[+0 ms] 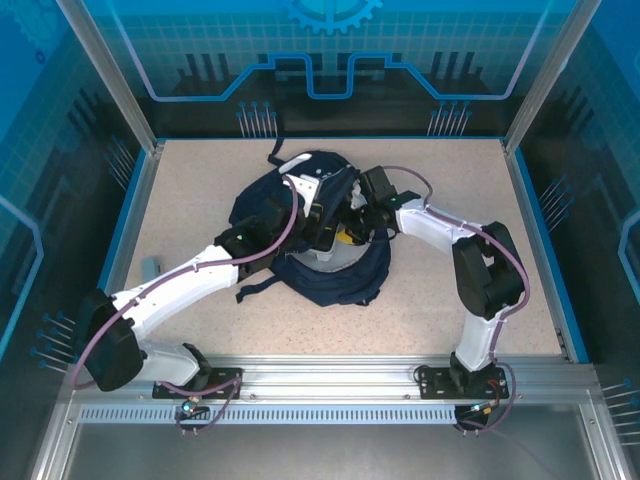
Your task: Pack books, pencil case, and school supplies into a backpack
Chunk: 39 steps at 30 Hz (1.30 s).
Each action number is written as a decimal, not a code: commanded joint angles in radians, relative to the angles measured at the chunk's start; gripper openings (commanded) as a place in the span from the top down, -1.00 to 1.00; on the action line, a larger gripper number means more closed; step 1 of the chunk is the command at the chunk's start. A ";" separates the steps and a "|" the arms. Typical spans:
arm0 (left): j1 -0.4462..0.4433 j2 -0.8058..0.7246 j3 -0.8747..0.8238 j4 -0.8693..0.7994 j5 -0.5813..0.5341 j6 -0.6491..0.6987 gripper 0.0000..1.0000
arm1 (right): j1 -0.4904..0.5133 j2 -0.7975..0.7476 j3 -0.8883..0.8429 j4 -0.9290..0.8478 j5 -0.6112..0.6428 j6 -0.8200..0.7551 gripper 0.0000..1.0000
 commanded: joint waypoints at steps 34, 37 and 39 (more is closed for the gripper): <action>0.044 0.092 0.110 0.159 0.086 -0.101 1.00 | 0.020 0.178 0.012 0.540 -0.010 0.293 -0.15; 0.049 0.105 0.102 0.158 0.109 -0.101 1.00 | -0.014 0.070 -0.089 0.509 -0.005 0.258 -0.28; 0.050 0.114 0.096 0.160 0.129 -0.095 1.00 | -0.034 -0.004 -0.146 0.459 0.013 0.233 -0.29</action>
